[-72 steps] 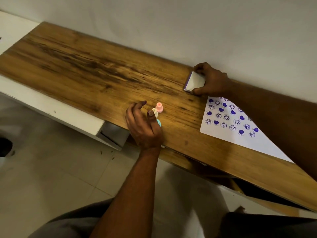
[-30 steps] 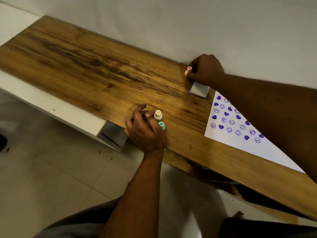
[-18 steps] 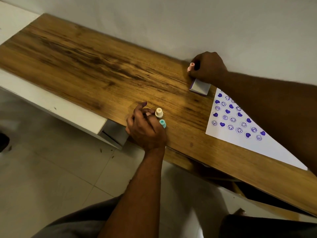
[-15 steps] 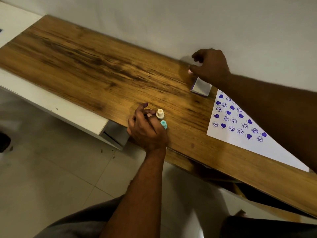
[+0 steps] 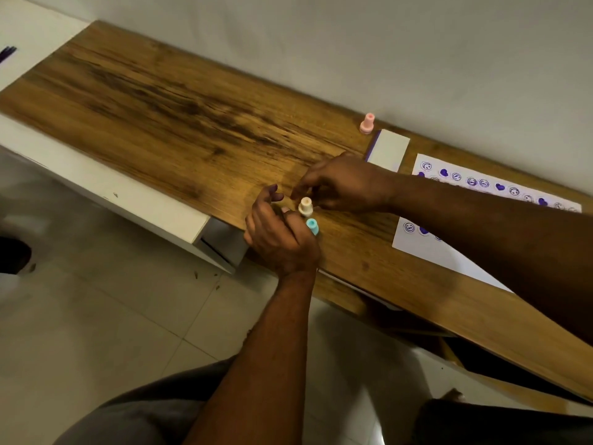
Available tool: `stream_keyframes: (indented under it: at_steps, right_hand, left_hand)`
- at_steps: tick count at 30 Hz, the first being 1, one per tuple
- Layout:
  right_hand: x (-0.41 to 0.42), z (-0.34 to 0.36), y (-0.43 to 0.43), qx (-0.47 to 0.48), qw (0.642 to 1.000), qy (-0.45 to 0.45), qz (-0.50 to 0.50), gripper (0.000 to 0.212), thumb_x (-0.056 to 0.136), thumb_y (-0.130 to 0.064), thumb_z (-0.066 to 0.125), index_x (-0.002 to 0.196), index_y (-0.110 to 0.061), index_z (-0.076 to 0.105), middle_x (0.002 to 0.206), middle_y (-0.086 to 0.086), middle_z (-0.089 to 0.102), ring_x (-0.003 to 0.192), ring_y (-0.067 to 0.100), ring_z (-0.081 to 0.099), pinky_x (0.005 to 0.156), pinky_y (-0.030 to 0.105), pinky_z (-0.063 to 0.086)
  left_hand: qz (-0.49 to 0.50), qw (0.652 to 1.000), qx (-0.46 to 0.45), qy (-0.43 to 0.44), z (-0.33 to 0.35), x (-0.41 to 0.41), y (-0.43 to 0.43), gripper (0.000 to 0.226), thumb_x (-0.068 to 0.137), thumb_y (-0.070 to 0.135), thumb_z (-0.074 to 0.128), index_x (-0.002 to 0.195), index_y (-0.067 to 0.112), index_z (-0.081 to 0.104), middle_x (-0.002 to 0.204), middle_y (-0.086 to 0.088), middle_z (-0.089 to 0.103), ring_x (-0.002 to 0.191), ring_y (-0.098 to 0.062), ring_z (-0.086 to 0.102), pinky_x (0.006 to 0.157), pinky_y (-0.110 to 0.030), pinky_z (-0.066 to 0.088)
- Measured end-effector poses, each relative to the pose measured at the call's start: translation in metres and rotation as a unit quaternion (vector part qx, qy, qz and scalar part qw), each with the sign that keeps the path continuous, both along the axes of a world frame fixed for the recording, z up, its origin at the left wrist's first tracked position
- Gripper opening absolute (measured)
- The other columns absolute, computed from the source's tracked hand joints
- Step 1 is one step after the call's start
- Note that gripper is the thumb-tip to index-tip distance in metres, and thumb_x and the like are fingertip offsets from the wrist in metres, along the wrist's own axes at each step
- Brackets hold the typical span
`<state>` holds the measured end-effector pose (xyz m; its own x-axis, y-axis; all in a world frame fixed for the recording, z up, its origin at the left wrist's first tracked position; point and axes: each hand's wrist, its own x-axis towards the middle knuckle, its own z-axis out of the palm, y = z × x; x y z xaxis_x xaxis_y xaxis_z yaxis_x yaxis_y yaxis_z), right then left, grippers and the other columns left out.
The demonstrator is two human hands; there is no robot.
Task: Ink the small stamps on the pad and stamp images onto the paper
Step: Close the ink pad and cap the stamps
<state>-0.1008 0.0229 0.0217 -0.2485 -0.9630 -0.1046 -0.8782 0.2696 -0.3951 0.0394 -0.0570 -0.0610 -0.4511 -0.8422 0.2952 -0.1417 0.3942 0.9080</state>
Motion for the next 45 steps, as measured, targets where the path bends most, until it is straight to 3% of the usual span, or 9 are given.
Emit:
stream_keyframes:
  at_steps: [4, 13, 17, 20, 24, 36, 40, 42, 45]
  right_hand:
    - [-0.001, -0.003, -0.004, 0.005, 1.000, 0.017, 0.016, 0.035, 0.094, -0.022, 0.071, 0.128, -0.028, 0.068, 0.122, -0.005, 0.069, 0.107, 0.010, 0.063, 0.085, 0.031, 0.055]
    - [0.000, 0.005, -0.011, 0.035, 0.998, 0.040, 0.030, 0.028, 0.094, -0.030, 0.071, 0.121, -0.027, 0.070, 0.117, -0.004, 0.069, 0.099, 0.010, 0.062, 0.079, 0.032, 0.056]
    - [-0.018, 0.000, -0.001, 0.006, 0.991, 0.081, -0.109, 0.032, 0.093, -0.038, 0.069, 0.122, -0.024, 0.070, 0.117, 0.001, 0.069, 0.102, 0.019, 0.064, 0.078, 0.035, 0.054]
    - [-0.042, -0.004, 0.009, 0.008, 0.965, 0.114, -0.236, 0.037, 0.089, -0.050, 0.071, 0.116, -0.025, 0.073, 0.107, 0.002, 0.072, 0.099, 0.024, 0.066, 0.072, 0.029, 0.042]
    - [-0.064, -0.005, 0.022, 0.038, 0.915, 0.170, -0.364, 0.039, 0.087, -0.059, 0.068, 0.103, -0.025, 0.077, 0.094, 0.005, 0.075, 0.094, 0.030, 0.069, 0.081, 0.039, 0.052]
    - [-0.071, -0.005, 0.030, 0.079, 0.883, 0.185, -0.424, 0.045, 0.086, -0.058, 0.068, 0.101, -0.016, 0.075, 0.097, 0.010, 0.073, 0.096, 0.032, 0.068, 0.084, 0.044, 0.055]
    - [-0.065, 0.003, 0.038, -0.007, 0.870, 0.160, -0.465, 0.053, 0.078, -0.069, 0.071, 0.104, -0.023, 0.079, 0.095, 0.002, 0.075, 0.092, 0.023, 0.069, 0.079, 0.035, 0.055]
    - [-0.048, 0.009, 0.045, -0.075, 0.875, 0.162, -0.450, 0.053, 0.079, -0.073, 0.066, 0.103, -0.027, 0.078, 0.087, -0.005, 0.074, 0.086, 0.017, 0.068, 0.075, 0.033, 0.054]
    - [-0.011, 0.014, 0.056, -0.133, 0.944, 0.049, -0.297, 0.046, 0.082, -0.067, 0.069, 0.104, -0.027, 0.076, 0.081, -0.009, 0.069, 0.076, 0.010, 0.065, 0.073, 0.039, 0.056]
  left_hand:
    - [0.002, 1.000, 0.003, -0.010, -0.005, -0.001, 0.000, 0.050, 0.086, 0.035, 0.044, 0.128, 0.019, 0.064, 0.115, 0.010, 0.068, 0.112, -0.004, 0.053, 0.093, -0.032, 0.034]
    - [0.004, 1.000, 0.004, -0.021, -0.001, 0.001, 0.001, 0.052, 0.086, 0.034, 0.042, 0.129, 0.016, 0.064, 0.116, 0.007, 0.068, 0.114, -0.005, 0.053, 0.098, -0.037, 0.037]
    - [-0.001, 1.000, 0.007, -0.025, 0.002, 0.001, 0.002, 0.053, 0.086, 0.033, 0.041, 0.130, 0.014, 0.064, 0.117, 0.005, 0.068, 0.115, -0.011, 0.056, 0.100, -0.044, 0.040]
    - [0.005, 1.000, 0.005, -0.026, 0.004, 0.001, 0.002, 0.053, 0.085, 0.031, 0.042, 0.130, 0.014, 0.064, 0.115, 0.005, 0.068, 0.113, -0.014, 0.058, 0.099, -0.047, 0.041]
    - [0.005, 1.000, 0.003, -0.023, 0.003, 0.001, 0.002, 0.049, 0.085, 0.025, 0.046, 0.129, 0.013, 0.064, 0.114, 0.004, 0.068, 0.112, -0.016, 0.059, 0.097, -0.047, 0.041]
    - [0.002, 1.000, 0.014, -0.022, 0.005, 0.001, 0.002, 0.048, 0.085, 0.022, 0.048, 0.130, 0.012, 0.064, 0.117, 0.003, 0.067, 0.118, -0.015, 0.058, 0.104, -0.046, 0.039]
    - [0.000, 1.000, 0.011, -0.017, 0.005, 0.002, 0.002, 0.052, 0.085, 0.031, 0.042, 0.128, 0.013, 0.064, 0.118, 0.004, 0.067, 0.117, -0.015, 0.057, 0.102, -0.044, 0.039]
    - [-0.004, 1.000, 0.013, -0.013, 0.006, 0.003, 0.002, 0.052, 0.085, 0.031, 0.042, 0.129, 0.012, 0.064, 0.118, 0.004, 0.067, 0.117, -0.016, 0.058, 0.103, -0.046, 0.040]
    - [-0.005, 1.000, 0.012, -0.011, 0.006, 0.003, 0.002, 0.050, 0.086, 0.029, 0.044, 0.128, 0.012, 0.064, 0.118, 0.004, 0.067, 0.118, -0.015, 0.058, 0.105, -0.048, 0.039]
